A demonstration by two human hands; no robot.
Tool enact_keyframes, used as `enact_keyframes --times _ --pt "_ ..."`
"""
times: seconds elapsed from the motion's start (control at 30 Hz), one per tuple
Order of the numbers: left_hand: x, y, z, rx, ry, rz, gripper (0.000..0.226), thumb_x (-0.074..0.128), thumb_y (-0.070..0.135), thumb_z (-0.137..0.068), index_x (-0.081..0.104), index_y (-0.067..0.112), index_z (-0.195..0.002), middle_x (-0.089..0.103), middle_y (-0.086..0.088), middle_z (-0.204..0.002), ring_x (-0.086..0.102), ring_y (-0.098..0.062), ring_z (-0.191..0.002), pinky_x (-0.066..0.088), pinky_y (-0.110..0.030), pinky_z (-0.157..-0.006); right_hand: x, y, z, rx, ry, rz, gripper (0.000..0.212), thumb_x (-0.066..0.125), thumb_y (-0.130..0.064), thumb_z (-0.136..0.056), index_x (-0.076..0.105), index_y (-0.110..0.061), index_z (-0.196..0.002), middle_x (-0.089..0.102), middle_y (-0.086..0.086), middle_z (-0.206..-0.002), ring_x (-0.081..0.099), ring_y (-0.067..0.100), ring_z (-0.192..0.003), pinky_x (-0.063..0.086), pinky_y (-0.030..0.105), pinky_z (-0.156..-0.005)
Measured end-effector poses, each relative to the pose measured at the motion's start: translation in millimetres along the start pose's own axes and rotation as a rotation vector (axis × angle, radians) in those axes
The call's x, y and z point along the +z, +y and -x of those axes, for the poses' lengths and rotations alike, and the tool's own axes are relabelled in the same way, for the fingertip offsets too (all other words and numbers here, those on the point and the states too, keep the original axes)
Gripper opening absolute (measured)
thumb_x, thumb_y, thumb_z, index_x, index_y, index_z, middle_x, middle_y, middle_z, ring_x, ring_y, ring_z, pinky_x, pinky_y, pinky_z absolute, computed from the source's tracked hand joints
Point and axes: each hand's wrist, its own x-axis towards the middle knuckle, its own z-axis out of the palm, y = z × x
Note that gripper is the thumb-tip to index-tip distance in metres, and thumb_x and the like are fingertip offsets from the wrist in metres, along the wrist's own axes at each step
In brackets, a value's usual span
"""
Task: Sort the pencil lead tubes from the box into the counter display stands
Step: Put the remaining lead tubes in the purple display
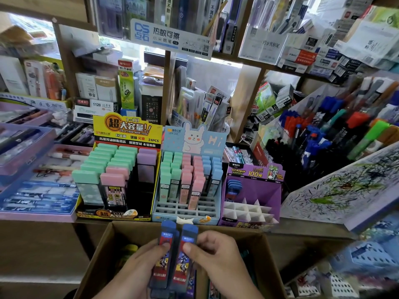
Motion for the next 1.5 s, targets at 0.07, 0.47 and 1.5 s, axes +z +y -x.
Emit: enact_keyframes --times 0.07,0.47,1.5 --pt "-1.9 -4.7 -2.4 0.014 0.016 0.056 0.012 0.075 0.028 -0.090 0.074 0.023 -0.101 0.079 -0.010 -0.105 0.076 -0.032 -0.096 0.061 -0.047 -0.088 -7.1 -1.0 0.3 0.001 0.004 -0.057 0.019 0.080 -0.024 -0.089 0.069 -0.009 -0.091 0.079 0.012 -0.083 0.067 0.020 -0.061 0.052 0.028 -0.053" --pt "-7.1 -7.7 -8.3 -0.002 -0.167 0.274 0.026 0.062 0.011 -0.097 0.064 -0.008 -0.115 0.070 -0.041 -0.096 0.073 -0.047 -0.075 0.061 -0.046 -0.059 -74.9 -21.0 0.3 -0.340 0.287 -0.085 0.019 0.069 -0.005 -0.092 0.074 -0.022 -0.097 0.077 0.007 -0.083 0.071 0.018 -0.068 0.058 0.022 -0.062" --pt "-9.7 -7.8 -10.5 0.008 -0.170 0.269 0.030 0.063 0.013 -0.094 0.065 -0.009 -0.115 0.070 -0.039 -0.093 0.070 -0.042 -0.070 0.058 -0.042 -0.058 -85.3 0.4 -62.3 -0.393 0.587 0.530 0.008 0.076 -0.034 -0.091 0.072 -0.027 -0.089 0.069 -0.016 -0.078 0.066 0.000 -0.073 0.059 0.033 -0.066"
